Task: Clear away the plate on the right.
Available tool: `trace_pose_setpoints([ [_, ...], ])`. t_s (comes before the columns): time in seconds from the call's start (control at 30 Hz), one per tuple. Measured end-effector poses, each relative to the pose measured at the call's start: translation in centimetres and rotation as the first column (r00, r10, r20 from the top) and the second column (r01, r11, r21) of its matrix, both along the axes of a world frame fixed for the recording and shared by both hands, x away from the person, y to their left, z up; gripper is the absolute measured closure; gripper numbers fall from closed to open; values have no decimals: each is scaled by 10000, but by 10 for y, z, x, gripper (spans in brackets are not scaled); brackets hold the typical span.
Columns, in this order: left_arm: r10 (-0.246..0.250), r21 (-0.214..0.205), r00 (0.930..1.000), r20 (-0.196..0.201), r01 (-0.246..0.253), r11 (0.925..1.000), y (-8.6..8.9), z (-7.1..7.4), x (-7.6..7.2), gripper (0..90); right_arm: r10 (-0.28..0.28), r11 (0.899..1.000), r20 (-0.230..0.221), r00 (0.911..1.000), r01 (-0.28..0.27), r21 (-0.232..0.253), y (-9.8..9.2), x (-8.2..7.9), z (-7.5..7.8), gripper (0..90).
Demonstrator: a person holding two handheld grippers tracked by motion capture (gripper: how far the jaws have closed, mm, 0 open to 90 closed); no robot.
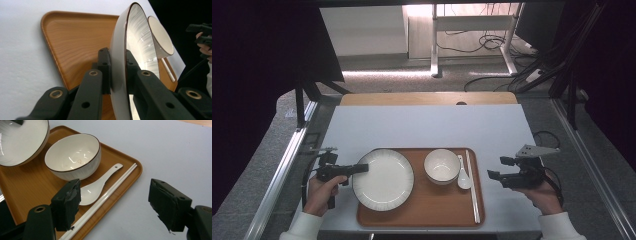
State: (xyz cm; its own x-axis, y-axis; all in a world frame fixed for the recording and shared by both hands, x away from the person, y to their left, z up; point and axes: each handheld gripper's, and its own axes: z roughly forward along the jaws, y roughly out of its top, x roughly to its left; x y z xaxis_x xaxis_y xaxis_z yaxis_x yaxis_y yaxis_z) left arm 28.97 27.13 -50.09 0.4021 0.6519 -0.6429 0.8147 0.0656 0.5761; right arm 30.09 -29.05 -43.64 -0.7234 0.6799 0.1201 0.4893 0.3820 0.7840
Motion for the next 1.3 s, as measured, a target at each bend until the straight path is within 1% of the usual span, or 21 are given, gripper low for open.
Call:
trace_pose_setpoints([
  [0.33, -463, 301, 9986, -260, 470, 9984, -15, -9, 5, 813, 39, 10000, -28, 10000, -39, -65, 1, 0, -1, 260],
  [0.4, -518, 381, 9981, -328, 530, 9979, -17, -12, 6, 813, 20, 10000, 98, 10000, -20, -92, 1, -1, 0, 262],
  [0.47, -533, 448, 9978, -404, 551, 9975, -20, -14, 7, 814, 115, 9999, 183, 9998, -114, -70, 1, -1, 1, 262],
  [0.57, -636, 460, 9968, -478, 658, 9968, -22, -15, 8, 817, 114, 9999, 167, 9998, -113, -80, 1, -1, 1, 263],
  [0.63, -684, 469, 9962, -541, 709, 9964, -22, -16, 9, 819, -28, 9998, 72, 10000, 29, -215, 1, 0, 0, 262],
  [0.73, -725, 527, 9962, -491, 751, 9958, -23, -17, 10, 818, -106, 9998, 43, 9999, 106, -182, 0, 0, -1, 263],
  [0.83, -816, 697, 9952, -540, 853, 9939, -22, -19, 13, 811, -152, 9996, 49, 9999, 153, -240, 0, 0, 0, 263],
  [0.9, -838, 989, 9947, -595, 894, 9911, -22, -22, 16, 794, -247, 9991, 27, 9997, 248, -357, -1, 1, -1, 263],
  [1.03, -806, 1432, 9958, -434, 860, 9859, -25, -22, 17, 775, -311, 9990, -11, 9995, 310, -314, -2, 2, -1, 263],
  [1.13, -720, 2073, 9967, -386, 785, 9751, -29, -24, 17, 747, -310, 9990, -20, 9995, 309, -309, -2, 2, -1, 264],
  [1.2, -734, 2495, 9965, -399, 811, 9650, -31, -25, 18, 724, -292, 9990, -41, 9996, 290, -329, -2, 2, -2, 263],
  [1.23, -743, 2656, 9967, -331, 805, 9607, -33, -25, 18, 716, -303, 9989, -46, 9995, 301, -347, -1, 2, -2, 263],
  [1.3, -741, 2856, 9971, -197, 767, 9553, -35, -24, 18, 705, -292, 9989, -67, 9996, 290, -359, -1, 2, -2, 263],
])
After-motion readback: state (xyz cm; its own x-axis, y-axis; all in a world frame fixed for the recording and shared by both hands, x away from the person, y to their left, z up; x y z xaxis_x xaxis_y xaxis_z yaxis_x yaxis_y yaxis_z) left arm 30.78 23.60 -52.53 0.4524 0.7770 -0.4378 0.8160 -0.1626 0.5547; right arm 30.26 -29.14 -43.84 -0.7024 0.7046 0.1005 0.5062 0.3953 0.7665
